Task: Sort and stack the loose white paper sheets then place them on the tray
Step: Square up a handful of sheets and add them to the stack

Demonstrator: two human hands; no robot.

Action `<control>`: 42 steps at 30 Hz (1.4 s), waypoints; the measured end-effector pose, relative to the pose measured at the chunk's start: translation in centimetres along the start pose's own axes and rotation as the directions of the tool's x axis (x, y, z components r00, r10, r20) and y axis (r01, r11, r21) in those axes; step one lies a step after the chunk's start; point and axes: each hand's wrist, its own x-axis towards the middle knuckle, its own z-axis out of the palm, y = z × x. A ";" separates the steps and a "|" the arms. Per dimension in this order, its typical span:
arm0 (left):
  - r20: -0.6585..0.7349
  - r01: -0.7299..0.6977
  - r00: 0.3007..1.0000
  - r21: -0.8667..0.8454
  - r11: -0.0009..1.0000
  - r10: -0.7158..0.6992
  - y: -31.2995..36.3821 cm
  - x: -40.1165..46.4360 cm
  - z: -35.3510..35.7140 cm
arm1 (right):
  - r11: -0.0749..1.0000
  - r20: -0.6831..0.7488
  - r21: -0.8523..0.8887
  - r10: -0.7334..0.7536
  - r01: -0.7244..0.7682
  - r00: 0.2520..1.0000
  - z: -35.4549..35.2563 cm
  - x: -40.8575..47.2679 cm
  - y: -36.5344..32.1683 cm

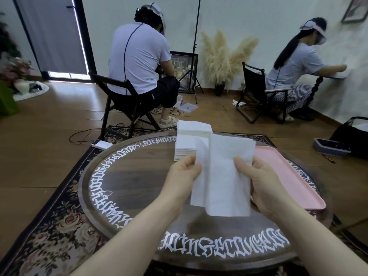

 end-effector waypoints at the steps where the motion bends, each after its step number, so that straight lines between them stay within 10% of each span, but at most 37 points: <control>1: 0.054 0.007 0.999 -0.036 0.999 -0.005 -0.1 -0.2 0.3 | 1.000 0.013 -0.003 0.016 -0.016 1.000 0.1 0.0 0.2; 28: 0.209 -0.008 0.978 -0.017 1.000 0.011 0.0 -0.9 0.7 | 0.986 -0.136 -0.169 -0.025 0.002 0.990 0.6 0.0 0.7; 42: -0.071 -0.276 0.953 0.200 0.940 0.295 -0.7 -1.8 1.5 | 0.978 -0.147 -0.208 -0.043 0.011 0.988 1.7 -0.6 1.0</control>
